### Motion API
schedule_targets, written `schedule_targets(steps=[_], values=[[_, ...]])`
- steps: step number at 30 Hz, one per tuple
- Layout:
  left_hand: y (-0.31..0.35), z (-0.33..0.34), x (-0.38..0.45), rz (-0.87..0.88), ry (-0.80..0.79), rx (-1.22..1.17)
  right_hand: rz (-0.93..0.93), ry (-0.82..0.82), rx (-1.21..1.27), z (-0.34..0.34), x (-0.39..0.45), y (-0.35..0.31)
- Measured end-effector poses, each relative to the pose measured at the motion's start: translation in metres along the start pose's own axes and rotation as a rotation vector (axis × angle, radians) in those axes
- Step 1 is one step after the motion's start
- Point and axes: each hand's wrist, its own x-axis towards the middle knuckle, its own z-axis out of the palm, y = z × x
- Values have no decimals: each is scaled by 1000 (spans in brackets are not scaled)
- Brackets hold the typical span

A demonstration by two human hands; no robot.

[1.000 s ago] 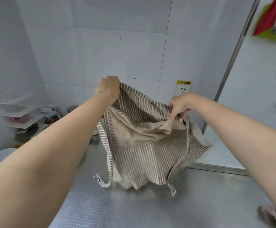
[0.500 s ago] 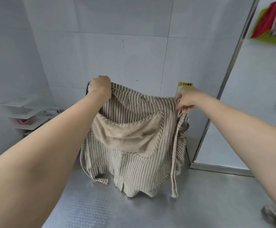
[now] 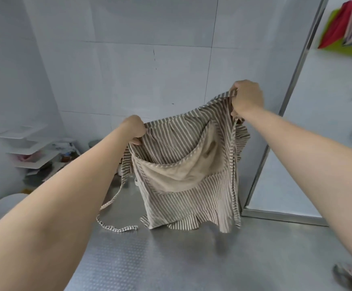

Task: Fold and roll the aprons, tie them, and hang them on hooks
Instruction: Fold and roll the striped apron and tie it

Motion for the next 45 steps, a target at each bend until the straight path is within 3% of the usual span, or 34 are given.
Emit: schedule_targets(steps=[2,5,8,10,15,19,21,24,26,28,30,32,34,37,41,43,45], values=[[0,1,9,19,18,-51,-21,-176,21,-8,3,10],[7,0,11,225,106,70,-24,-298,40,-13,2,25],[27,9,4,491,-9,48,-182,-323,-33,-6,0,24],[44,16,-6,602,-126,90,-325,-437,-118,5,-4,13],[70,28,-14,768,-239,252,-511,-659,-173,27,-13,-15],[66,16,-11,757,-319,295,-307,-834,188,29,-17,-21],[64,15,-17,724,-358,300,-214,-907,236,32,-20,-21],[64,15,-24,635,-404,220,-170,-852,301,40,-22,-19],[62,12,-29,510,-480,135,-64,-712,423,44,-21,-15],[60,9,-29,427,-508,231,52,-527,503,49,-16,-9],[55,9,-27,435,-450,606,104,-424,520,49,-11,-8],[44,9,-19,546,-294,864,36,-454,459,43,-7,-7],[34,-2,-4,608,-119,925,-63,-633,329,32,-9,-8],[32,-15,10,643,29,985,-29,-1006,215,24,-18,-2],[42,-12,11,703,145,1080,-75,-1109,-83,34,-26,3],[39,-13,15,667,162,1121,-104,-1008,-191,32,-22,6],[36,-18,17,634,140,1140,-120,-693,-79,28,-17,8]])
